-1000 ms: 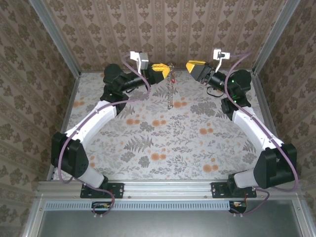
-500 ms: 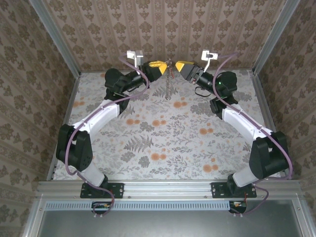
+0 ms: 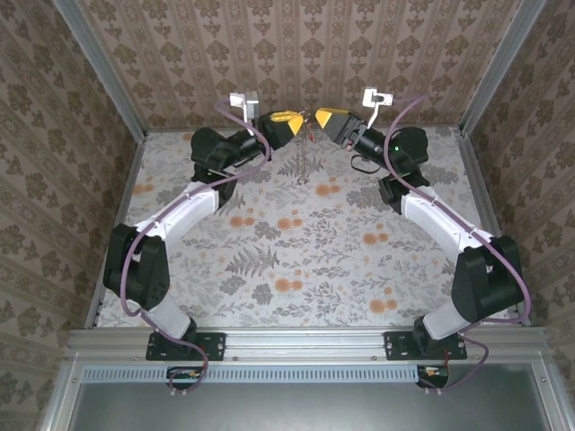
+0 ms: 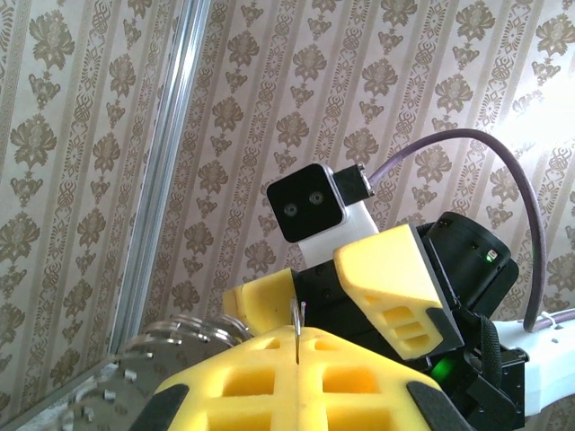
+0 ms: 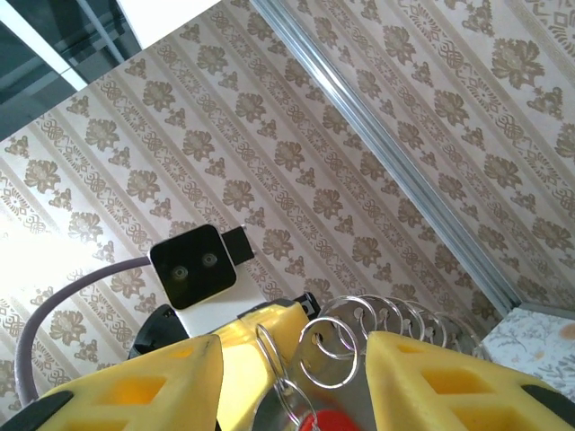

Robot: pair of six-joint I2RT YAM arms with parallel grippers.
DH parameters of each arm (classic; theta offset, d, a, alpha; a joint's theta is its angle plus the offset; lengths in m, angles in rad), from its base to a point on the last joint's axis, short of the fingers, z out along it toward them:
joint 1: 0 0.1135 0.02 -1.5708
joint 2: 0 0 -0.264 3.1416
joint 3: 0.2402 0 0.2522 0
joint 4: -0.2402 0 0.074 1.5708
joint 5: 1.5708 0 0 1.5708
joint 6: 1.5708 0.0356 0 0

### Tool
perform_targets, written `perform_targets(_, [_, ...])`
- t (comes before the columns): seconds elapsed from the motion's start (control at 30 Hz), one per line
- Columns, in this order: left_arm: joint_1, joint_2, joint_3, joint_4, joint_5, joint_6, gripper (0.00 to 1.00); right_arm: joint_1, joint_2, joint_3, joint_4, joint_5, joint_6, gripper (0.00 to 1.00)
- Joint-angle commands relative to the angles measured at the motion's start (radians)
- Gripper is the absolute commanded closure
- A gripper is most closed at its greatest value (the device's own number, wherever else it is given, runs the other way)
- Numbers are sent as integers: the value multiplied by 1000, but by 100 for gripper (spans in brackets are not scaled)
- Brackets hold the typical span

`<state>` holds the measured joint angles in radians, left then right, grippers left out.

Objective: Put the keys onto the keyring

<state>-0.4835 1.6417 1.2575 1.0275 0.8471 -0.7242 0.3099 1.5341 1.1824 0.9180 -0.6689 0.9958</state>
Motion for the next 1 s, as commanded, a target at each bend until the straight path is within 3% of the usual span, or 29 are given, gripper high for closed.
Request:
perform_targets(0.0, [-3, 8, 6, 72, -10, -24, 100, 12, 29, 53, 42, -18, 1, 52])
perform_targets(0.33, [-3, 10, 6, 74, -9, -29, 100, 31, 75, 95, 53, -69, 14, 59])
perform_targets(0.97, [-5, 12, 10, 71, -20, -33, 100, 32, 29, 25, 58, -87, 3, 74])
